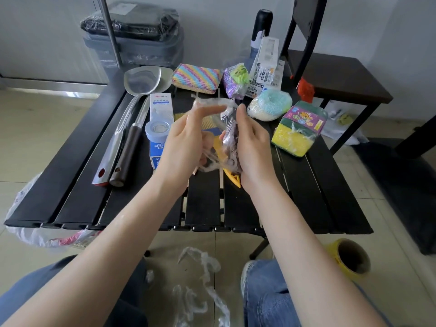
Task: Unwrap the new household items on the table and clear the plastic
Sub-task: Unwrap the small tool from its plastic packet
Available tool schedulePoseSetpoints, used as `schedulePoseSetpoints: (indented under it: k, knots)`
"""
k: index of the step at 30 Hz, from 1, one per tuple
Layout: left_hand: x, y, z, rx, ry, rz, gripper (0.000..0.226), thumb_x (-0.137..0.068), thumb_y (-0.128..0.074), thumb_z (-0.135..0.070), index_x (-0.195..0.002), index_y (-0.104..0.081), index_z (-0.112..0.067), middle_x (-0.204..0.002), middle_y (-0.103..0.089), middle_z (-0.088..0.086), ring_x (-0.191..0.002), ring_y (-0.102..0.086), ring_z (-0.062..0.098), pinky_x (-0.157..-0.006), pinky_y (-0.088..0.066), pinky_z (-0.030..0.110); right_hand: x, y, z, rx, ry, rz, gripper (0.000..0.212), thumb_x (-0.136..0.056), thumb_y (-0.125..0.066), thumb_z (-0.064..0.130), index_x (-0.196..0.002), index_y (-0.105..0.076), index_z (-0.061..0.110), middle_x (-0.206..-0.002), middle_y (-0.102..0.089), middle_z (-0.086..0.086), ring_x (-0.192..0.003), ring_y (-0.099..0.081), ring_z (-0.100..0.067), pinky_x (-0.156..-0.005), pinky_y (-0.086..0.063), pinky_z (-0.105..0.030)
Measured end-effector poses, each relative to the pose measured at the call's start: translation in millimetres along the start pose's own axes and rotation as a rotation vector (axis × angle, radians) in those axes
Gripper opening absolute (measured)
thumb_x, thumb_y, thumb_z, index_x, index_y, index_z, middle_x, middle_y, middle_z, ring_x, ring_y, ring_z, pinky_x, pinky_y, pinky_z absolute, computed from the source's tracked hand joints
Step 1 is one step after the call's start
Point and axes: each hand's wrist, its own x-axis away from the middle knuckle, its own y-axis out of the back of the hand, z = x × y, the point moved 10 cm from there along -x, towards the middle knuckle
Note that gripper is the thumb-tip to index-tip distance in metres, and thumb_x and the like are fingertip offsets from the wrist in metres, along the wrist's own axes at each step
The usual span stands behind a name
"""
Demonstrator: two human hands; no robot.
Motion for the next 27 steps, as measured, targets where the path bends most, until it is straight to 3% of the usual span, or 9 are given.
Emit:
schedulePoseSetpoints:
  k: [3,7,13,17,19,21,24,27]
  knots:
    - [-2,8,5,0.04,0.009,-0.073,0.044,-0.105,-0.026,-0.032,-0.111,-0.066,-0.016,-0.042,-0.028,-0.013,-0.039,-0.023,0.004,-0.04,-0.02,0.019,1,0,-2,-0.022,0.0,-0.018,0.056,-0.1,-0.047,0.041,-0.091,-0.055,-0.014,-0.073,-0.053,-0.02,-0.069,-0.049,-0.032,-0.066,-0.041,-0.046]
    - [-3,21,3,0.079,0.006,-0.187,0.041,-0.105,-0.029,-0.03,-0.11,-0.066,-0.013,-0.042,-0.029,-0.012,-0.039,-0.024,0.005,-0.038,-0.022,0.018,2,4,1,-0.041,0.013,-0.056,0.048,-0.098,-0.05,0.042,-0.08,-0.059,-0.002,-0.068,-0.054,-0.016,-0.064,-0.046,-0.03,-0.066,-0.039,-0.042]
    - [-5,32,-4,0.021,-0.069,-0.229,0.042,-0.103,-0.03,-0.018,-0.092,-0.07,-0.015,-0.041,-0.03,-0.012,-0.037,-0.025,0.005,-0.04,-0.023,0.017,0,11,4,-0.07,-0.028,-0.098,0.058,-0.095,-0.054,0.041,-0.081,-0.053,-0.015,-0.073,-0.05,-0.018,-0.065,-0.041,-0.031,-0.059,-0.034,-0.038]
    - [-10,36,-6,-0.138,-0.092,-0.198,0.044,-0.103,-0.031,-0.02,-0.08,-0.068,-0.017,-0.049,-0.052,-0.007,-0.04,-0.038,0.003,-0.045,-0.032,0.017,-5,22,-5,-0.079,-0.156,-0.086,0.039,-0.095,-0.052,0.038,-0.086,-0.062,0.002,-0.072,-0.063,-0.009,-0.056,-0.06,-0.017,-0.047,-0.046,-0.022]
    - [-13,31,-2,-0.208,-0.036,-0.123,0.033,-0.103,-0.033,-0.021,-0.092,-0.065,-0.02,-0.074,-0.068,-0.01,-0.048,-0.048,0.001,-0.051,-0.041,0.017,-8,24,-5,-0.051,-0.18,-0.044,0.039,-0.095,-0.052,0.04,-0.085,-0.064,0.003,-0.077,-0.069,-0.009,-0.063,-0.068,-0.019,-0.057,-0.056,-0.028]
    - [-14,24,5,-0.175,0.014,-0.017,0.025,-0.1,-0.036,-0.014,-0.104,-0.059,-0.025,-0.097,-0.071,-0.01,-0.068,-0.061,0.002,-0.067,-0.05,0.022,-8,24,-1,0.015,-0.143,-0.019,0.049,-0.096,-0.052,0.041,-0.087,-0.063,-0.005,-0.085,-0.074,-0.014,-0.077,-0.072,-0.025,-0.07,-0.059,-0.038]
    - [-17,23,-1,-0.118,-0.005,0.068,0.043,-0.078,-0.039,-0.016,-0.114,-0.061,-0.024,-0.106,-0.071,-0.002,-0.101,-0.064,0.014,-0.087,-0.045,0.034,-8,21,8,0.111,-0.015,-0.005,0.062,-0.097,-0.051,0.042,-0.104,-0.052,-0.019,-0.103,-0.06,-0.035,-0.096,-0.061,-0.044,-0.078,-0.054,-0.049]
    - [-21,28,-11,-0.12,-0.031,0.08,0.041,-0.078,-0.042,-0.04,-0.112,-0.061,-0.031,-0.108,-0.07,-0.01,-0.104,-0.06,0.009,-0.092,-0.043,0.034,-7,13,17,0.174,0.086,0.051,0.063,-0.095,-0.05,0.046,-0.097,-0.049,-0.017,-0.095,-0.051,-0.04,-0.089,-0.055,-0.051,-0.071,-0.048,-0.043]
